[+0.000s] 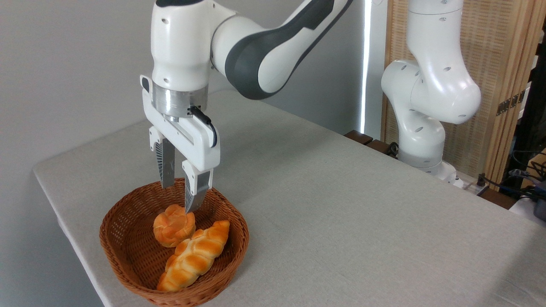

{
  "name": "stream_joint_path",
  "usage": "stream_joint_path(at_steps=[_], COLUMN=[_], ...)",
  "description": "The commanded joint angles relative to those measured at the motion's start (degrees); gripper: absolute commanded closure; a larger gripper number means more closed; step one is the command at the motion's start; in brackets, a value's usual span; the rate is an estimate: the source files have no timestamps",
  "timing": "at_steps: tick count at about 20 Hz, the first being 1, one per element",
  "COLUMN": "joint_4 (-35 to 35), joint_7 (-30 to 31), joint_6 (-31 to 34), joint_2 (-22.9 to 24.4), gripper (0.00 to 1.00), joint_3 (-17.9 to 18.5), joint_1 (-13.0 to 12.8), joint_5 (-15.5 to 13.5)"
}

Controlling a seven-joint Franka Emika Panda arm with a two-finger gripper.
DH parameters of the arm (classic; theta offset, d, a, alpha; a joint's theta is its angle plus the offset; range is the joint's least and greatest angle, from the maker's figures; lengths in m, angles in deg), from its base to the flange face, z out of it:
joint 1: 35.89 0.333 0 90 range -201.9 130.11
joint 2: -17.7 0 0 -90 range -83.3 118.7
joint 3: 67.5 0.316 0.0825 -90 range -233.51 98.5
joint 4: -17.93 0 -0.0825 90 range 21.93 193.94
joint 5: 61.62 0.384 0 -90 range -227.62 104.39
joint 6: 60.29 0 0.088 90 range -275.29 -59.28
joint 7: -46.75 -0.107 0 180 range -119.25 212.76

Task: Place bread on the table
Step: 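Lower the open gripper onto the round golden bun in the basket, then close the gripper around the round bun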

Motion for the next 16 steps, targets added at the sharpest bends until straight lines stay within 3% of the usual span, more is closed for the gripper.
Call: stream_joint_path(at_steps=[1, 9, 16], joint_4=[3.9, 5.2, 6.6], joint_7=[0.1, 0.1, 0.1], joint_6=[-7.2, -11.9, -12.0], joint_2=[-0.1, -1.8, -2.2], gripper=[0.00, 0.00, 0.00], joint_3=[0.1, -0.8, -1.0], joint_1=[-0.7, -1.0, -1.0], joint_5=[-0.8, -0.6, -0.4])
